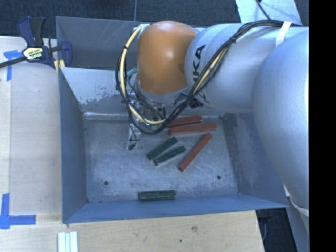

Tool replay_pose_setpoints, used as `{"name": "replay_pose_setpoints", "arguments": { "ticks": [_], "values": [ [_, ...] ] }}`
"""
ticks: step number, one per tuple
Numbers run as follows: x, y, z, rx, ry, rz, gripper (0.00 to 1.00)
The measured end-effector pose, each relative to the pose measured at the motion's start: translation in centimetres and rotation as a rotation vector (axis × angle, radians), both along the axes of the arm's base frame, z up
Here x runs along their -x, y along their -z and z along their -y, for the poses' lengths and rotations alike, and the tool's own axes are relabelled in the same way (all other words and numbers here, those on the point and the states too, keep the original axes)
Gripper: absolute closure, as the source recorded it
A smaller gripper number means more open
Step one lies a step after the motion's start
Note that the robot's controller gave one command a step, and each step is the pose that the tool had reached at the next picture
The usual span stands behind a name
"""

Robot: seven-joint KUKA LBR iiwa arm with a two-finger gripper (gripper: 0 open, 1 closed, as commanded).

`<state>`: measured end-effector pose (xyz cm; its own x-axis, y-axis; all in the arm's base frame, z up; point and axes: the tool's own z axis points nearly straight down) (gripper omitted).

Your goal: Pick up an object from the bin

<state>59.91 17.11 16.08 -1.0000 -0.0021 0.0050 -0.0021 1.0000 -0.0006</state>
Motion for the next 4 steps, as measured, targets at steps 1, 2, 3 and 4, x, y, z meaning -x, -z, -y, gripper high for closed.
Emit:
{"name": "replay_pose_setpoints", "arguments": {
  "ticks": [1,2,3,4],
  "values": [
    [0.2,9.5,4.5,0.002,0.017,0.001,0.0],
    [4.1,9.0,15.2,-0.001,-0.278,0.006,0.0],
    [4.0,8.9,14.8,-0.003,-0.279,0.01,1.0],
    [7.5,-2.5,13.0,-0.001,-0.363,0.015,1.0]
  ]
}}
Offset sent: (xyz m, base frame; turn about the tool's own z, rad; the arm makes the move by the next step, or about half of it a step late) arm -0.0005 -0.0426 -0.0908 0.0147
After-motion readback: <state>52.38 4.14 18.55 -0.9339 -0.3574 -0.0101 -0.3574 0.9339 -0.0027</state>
